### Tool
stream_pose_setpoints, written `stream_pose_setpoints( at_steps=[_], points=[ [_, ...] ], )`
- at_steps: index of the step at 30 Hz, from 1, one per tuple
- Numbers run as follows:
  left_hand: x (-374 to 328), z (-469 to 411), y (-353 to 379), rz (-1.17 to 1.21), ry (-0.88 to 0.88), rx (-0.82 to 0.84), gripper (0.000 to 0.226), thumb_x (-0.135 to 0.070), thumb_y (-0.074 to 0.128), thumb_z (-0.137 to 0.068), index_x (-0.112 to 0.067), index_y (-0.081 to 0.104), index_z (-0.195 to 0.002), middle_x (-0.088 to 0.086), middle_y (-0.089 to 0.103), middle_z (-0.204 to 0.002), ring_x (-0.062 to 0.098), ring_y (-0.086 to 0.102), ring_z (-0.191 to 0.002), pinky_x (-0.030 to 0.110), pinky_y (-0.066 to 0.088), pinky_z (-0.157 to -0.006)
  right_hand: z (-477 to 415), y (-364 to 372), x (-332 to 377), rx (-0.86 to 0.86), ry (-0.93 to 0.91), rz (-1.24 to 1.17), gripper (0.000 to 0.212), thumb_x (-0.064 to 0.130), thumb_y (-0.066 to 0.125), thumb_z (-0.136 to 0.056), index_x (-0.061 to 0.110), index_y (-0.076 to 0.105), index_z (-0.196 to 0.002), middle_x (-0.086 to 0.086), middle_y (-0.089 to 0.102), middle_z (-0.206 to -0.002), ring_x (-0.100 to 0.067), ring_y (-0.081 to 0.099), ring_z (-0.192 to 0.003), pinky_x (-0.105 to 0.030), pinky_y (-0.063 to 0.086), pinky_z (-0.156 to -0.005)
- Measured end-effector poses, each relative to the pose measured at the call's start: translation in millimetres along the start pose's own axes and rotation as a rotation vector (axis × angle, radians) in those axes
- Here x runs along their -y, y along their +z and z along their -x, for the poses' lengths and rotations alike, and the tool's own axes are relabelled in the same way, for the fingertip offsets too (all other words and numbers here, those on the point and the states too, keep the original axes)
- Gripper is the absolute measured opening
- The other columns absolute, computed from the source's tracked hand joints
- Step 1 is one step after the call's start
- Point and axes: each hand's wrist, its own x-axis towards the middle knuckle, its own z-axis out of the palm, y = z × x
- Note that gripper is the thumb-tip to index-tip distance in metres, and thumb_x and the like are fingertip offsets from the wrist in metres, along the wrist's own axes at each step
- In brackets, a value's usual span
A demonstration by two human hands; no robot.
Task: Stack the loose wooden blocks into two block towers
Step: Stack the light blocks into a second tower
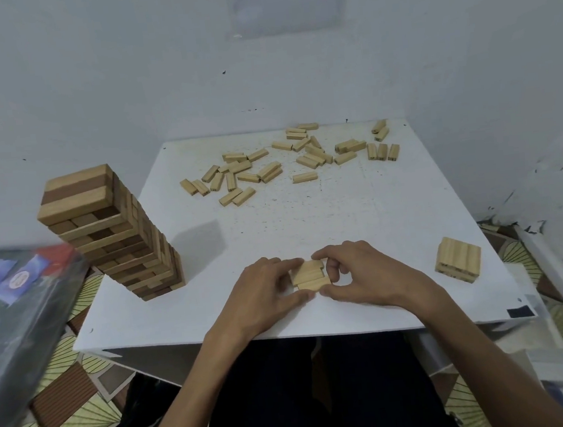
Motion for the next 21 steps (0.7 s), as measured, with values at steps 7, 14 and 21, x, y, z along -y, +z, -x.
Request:
stream_pose_setpoints(
  at_steps=[7,14,21],
  points=[
    [-7,-3,-2,0.048,0.036,0.023,0.048,-0.040,0.073,-0.088,-0.023,0.064,-0.131,-0.017,0.061,-0.088,0.004,0.052,-0.085,0.013,0.034,-0.075,-3,1,0,0.010,0.007,0.001,0.044,0.045,0.072,-0.086,0.035,0.055,-0.125,0.020,0.059,-0.091,0.006,0.044,-0.100,-0.023,0.044,-0.083],
    [-4,-7,-5,0.074,0.019,0.051,0.053,-0.034,0.078,-0.082,-0.022,0.064,-0.131,-0.020,0.061,-0.081,-0.001,0.054,-0.081,0.011,0.035,-0.074,-7,-2,2,0.018,0.026,0.000,0.043,0.043,0.076,-0.080,0.033,0.057,-0.117,0.020,0.061,-0.087,0.002,0.049,-0.095,-0.030,0.051,-0.081],
    [-4,-13,-11,0.084,0.040,0.098,0.049,-0.029,0.081,-0.080,-0.020,0.067,-0.126,-0.017,0.062,-0.078,-0.005,0.055,-0.076,0.012,0.036,-0.067,-10,-7,-1,0.088,0.042,-0.006,0.046,0.036,0.076,-0.080,0.032,0.057,-0.122,0.022,0.063,-0.090,0.012,0.045,-0.095,-0.019,0.039,-0.079]
  ],
)
